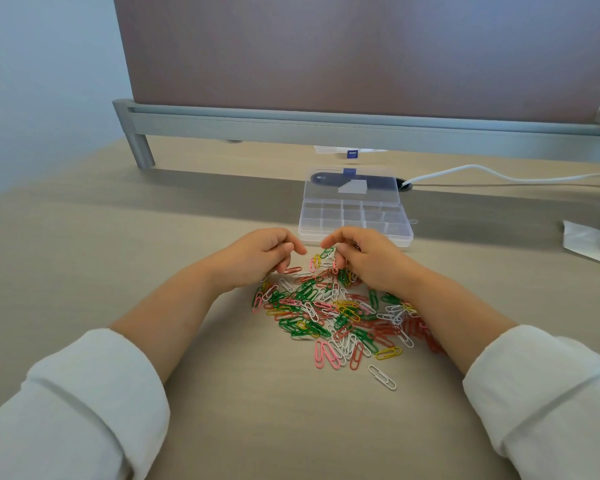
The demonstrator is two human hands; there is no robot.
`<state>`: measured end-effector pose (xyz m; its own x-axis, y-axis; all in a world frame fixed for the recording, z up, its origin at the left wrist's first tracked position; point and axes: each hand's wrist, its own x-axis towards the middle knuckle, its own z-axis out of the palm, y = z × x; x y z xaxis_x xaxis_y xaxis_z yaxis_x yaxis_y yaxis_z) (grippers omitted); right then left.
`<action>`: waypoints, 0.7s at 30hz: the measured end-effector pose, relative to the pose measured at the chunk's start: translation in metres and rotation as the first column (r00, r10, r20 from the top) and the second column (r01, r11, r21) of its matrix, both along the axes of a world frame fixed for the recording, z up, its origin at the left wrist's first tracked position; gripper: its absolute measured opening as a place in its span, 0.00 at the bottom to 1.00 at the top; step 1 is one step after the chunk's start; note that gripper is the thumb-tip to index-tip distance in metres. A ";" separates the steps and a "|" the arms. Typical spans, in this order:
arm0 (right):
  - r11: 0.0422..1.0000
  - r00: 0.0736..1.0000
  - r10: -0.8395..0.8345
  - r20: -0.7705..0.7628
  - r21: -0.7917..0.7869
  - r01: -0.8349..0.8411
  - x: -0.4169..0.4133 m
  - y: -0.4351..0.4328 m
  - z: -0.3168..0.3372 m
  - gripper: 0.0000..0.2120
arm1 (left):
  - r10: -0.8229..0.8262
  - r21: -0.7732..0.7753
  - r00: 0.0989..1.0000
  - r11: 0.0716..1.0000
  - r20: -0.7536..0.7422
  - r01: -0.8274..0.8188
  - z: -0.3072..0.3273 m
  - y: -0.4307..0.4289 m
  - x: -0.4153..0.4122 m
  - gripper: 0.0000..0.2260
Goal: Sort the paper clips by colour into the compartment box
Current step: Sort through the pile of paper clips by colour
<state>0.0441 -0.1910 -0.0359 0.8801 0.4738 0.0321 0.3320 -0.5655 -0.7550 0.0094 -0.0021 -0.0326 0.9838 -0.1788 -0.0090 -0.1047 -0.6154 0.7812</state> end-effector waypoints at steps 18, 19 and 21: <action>0.921 0.978 0.089 0.190 -0.390 -0.008 -0.001 -0.007 0.010 0.10 | -0.191 0.661 0.946 0.749 0.264 -0.034 -0.001 -0.027 -0.009 0.11; 0.922 0.977 0.098 0.188 -0.387 -0.018 -0.001 -0.007 0.010 0.10 | -0.190 0.667 0.942 0.744 0.276 -0.045 -0.001 -0.027 -0.009 0.11; 0.923 0.977 0.118 0.176 -0.382 -0.042 -0.002 -0.006 0.011 0.09 | -0.187 0.667 0.936 0.742 0.297 -0.064 -0.002 -0.024 -0.008 0.10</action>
<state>0.0419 -0.1974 -0.0246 0.8335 0.5526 0.0034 0.5051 -0.7594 -0.4102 0.0016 -0.0263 -0.0342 0.9358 -0.3106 0.1666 -0.3283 -0.9401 0.0918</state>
